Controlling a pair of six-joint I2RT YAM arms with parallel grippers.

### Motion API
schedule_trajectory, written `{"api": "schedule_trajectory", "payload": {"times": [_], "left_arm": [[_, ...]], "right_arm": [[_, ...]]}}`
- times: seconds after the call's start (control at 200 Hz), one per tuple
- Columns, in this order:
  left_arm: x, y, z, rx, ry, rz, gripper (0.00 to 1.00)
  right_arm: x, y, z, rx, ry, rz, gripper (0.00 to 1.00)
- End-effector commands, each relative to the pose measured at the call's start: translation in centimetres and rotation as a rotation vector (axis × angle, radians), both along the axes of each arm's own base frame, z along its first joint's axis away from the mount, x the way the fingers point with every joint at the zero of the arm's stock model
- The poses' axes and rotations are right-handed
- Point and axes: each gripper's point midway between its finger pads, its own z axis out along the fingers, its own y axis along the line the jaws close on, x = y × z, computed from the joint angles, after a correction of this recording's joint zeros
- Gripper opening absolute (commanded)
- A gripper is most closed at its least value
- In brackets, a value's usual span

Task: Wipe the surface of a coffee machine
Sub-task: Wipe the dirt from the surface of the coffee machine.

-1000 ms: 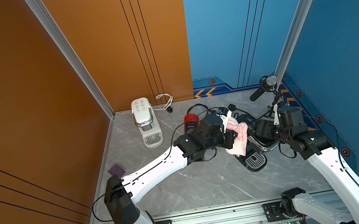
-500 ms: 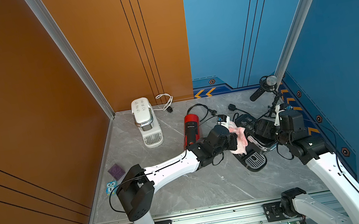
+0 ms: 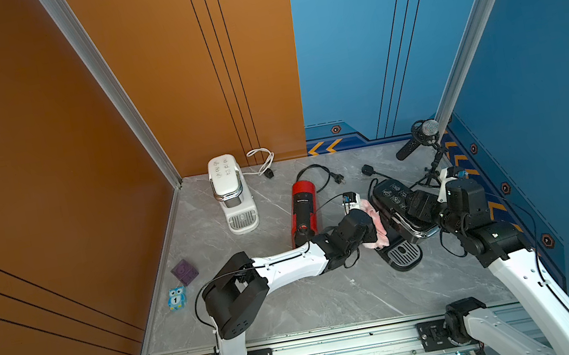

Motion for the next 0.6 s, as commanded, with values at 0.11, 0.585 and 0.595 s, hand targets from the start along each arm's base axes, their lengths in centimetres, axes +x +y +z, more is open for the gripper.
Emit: {"api": "schedule_trajectory", "payload": {"times": [0.11,0.585,0.595], "left_arm": [[-1.0,-0.7,-5.2,0.026,0.077,0.035,0.00],[-0.3,2.3,10.0,-0.199,-0.088,0.014,0.00],[-0.4,2.3,10.2,-0.207,-0.087,0.014,0.00]], "right_arm": [[-2.5,-0.1,-4.9,-0.027,0.196,0.018,0.87],[-2.3,-0.2,-2.9,-0.022,0.146,0.009,0.88],[-2.3,-0.2,-2.8,-0.022,0.144,0.009,0.88]]}}
